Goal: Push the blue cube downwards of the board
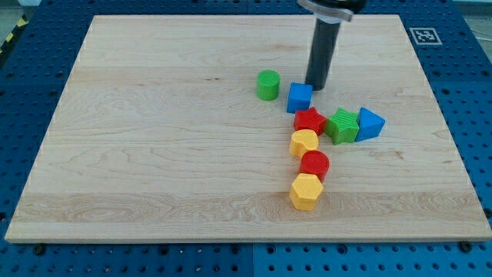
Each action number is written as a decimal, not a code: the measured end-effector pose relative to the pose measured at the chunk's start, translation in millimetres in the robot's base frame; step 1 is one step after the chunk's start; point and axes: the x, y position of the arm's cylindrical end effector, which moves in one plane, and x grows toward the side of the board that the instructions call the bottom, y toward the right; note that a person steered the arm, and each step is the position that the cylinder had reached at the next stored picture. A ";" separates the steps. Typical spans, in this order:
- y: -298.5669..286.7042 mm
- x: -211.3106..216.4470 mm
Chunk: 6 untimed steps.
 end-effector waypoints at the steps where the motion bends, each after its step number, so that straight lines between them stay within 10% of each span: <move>1: 5.1 17.1; 6: -69.9 19.4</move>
